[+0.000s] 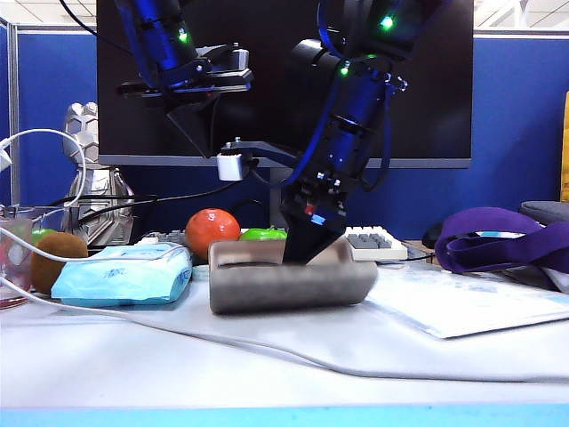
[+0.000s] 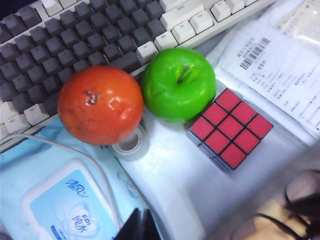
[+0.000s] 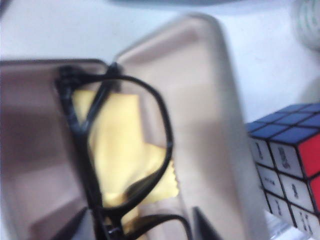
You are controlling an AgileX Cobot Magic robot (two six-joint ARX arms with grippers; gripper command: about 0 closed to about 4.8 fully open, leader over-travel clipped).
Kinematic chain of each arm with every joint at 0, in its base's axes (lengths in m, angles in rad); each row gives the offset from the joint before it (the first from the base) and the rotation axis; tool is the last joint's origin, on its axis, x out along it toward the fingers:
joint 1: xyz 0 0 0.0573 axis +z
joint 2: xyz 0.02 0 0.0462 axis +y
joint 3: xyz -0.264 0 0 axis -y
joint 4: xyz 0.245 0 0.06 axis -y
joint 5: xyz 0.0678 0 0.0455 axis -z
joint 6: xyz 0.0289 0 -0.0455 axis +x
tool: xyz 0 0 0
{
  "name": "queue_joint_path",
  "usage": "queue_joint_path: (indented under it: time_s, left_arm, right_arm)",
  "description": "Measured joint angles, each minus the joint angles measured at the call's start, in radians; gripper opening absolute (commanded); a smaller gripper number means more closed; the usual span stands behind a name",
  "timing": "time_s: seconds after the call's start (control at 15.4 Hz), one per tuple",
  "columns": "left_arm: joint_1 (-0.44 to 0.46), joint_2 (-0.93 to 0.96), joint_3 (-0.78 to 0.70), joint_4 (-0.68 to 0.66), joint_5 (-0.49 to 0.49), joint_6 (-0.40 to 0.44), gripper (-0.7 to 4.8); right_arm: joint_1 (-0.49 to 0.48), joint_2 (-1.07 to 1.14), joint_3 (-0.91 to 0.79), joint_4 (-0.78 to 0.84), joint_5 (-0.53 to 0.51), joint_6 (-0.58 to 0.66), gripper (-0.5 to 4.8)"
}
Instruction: Pick up the glasses, fold the temples of the glasses, place the glasses into the glasses case, and finally close the glasses case.
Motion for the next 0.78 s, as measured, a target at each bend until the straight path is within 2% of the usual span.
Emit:
queue_joint_path:
  time_s: [0.39,0.46,0.52,0.65,0.72,0.78]
  left_arm:
    - [0.0,0.0,0.0,-0.001,0.0,0.0,0.17]
    - [0.0,0.0,0.0,-0.003,0.0,0.0,0.16]
    - [0.0,0.0,0.002,0.0,0.011,-0.005,0.16]
    - [0.002,0.008,0.003,0.021,0.048,0.003,0.16]
    - [0.0,0.024,0.003,0.023,0.058,0.031,0.16]
    - [0.0,0.041,0.003,0.024,0.065,0.053,0.16]
  right_arm:
    - [0.0,-0.088,0.0,-0.002,0.003,0.039,2.26]
    - [0.0,-0.103,0.0,-0.004,0.003,0.06,1.79]
    - [0.0,-0.117,0.0,-0.017,0.011,0.094,0.92]
    - [0.0,-0.135,-0.001,-0.029,0.085,0.252,0.44]
    - [0.0,-0.136,-0.001,-0.029,0.162,0.35,0.43]
    - [-0.003,-0.135,-0.002,-0.04,0.217,0.424,0.12]
